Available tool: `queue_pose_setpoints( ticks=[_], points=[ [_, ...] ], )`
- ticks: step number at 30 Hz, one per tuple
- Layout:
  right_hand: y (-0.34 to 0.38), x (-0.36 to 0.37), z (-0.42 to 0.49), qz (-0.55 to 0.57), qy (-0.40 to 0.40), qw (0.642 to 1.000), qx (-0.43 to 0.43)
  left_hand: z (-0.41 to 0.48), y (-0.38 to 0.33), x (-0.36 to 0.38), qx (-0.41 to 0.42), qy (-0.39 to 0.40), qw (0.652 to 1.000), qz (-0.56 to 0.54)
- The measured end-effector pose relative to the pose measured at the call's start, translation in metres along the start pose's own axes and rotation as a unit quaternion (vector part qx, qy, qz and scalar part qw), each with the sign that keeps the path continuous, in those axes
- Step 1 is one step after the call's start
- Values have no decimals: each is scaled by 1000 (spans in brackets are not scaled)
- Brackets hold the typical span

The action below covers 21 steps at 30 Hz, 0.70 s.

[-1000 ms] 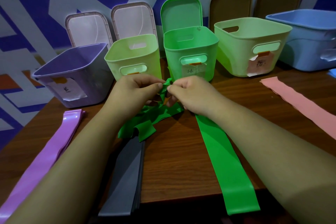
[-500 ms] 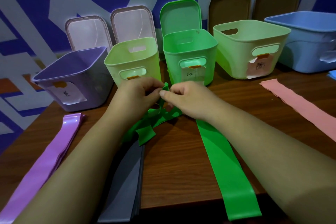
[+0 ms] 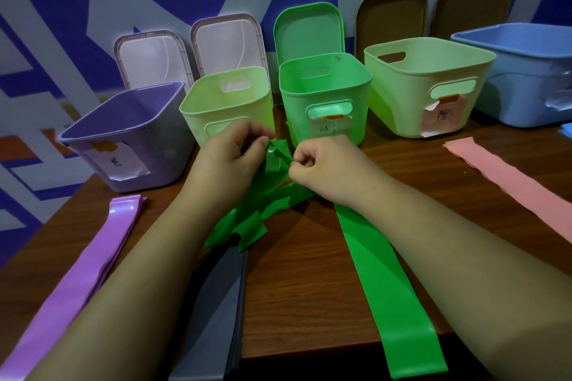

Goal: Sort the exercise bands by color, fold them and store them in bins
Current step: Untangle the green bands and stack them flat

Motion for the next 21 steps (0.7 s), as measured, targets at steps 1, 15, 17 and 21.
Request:
queue_pose_setpoints(
  ticks=[1, 15, 17, 21],
  points=[
    [0, 0, 0, -16, -4, 1000, -1, 0, 0, 2, -3, 6, 1000, -9],
    [3, -16, -4, -46, -82, 996, -7, 11, -12, -25, 73, 28, 972, 222],
    [2, -18, -4, -19, -95, 995, -8, 14, -13, -27, 3, 45, 987, 153],
    [-3, -23, -5, 51, -113, 992, 3, 23, -19, -33, -57, 67, 996, 3]
  ],
)
Point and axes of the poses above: each hand's wrist, its own z-axis towards the middle knuckle, its own x-axis out of the palm, y = z × x, the point moved 5 cm from there along z, towards the middle knuckle, and after that the axes turned 6 degrees about x, right-handed, at the moved point
